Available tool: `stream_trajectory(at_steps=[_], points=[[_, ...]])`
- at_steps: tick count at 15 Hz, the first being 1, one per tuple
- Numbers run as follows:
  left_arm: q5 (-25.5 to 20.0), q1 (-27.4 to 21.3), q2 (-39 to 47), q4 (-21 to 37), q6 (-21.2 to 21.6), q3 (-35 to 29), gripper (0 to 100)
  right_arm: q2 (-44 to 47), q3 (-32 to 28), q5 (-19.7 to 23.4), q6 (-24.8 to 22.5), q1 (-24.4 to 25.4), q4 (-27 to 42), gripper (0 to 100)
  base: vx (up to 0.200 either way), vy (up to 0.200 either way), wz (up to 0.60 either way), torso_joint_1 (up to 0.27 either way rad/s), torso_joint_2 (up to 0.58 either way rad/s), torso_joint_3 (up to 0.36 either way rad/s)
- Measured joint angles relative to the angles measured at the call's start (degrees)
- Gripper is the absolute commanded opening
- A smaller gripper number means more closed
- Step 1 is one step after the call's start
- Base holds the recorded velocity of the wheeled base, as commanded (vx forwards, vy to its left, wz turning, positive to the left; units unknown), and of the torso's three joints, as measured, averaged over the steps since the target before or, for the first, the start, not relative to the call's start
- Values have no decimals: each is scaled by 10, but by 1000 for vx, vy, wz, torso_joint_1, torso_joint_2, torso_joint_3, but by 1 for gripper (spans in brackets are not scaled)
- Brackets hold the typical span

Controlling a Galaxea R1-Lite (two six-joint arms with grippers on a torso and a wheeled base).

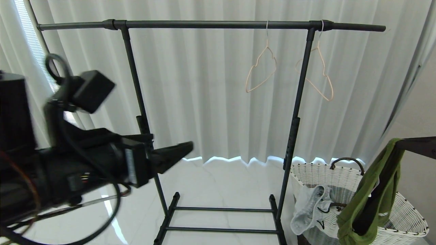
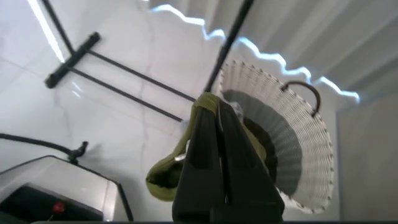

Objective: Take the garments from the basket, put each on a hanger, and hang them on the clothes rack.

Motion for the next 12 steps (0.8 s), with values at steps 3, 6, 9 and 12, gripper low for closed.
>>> stream_trajectory(at_steps=[3,6,9,12], points=[[56,-141,139,-44,-78,-54,100,-1,-4,16,0,26,-2,0,0,0,0,0,0,0],[74,-219,262,-54,-130,-148,100,-1,-3,24,1,33,-14,0,0,0,0,0,0,0],[82,-263,379,-57,-156,-269,100,-2,-1,23,1,34,-17,0,0,0,0,0,0,0],[87,-278,471,-57,-163,-352,100,-4,0,22,1,34,-16,0,0,0,0,0,0,0]])
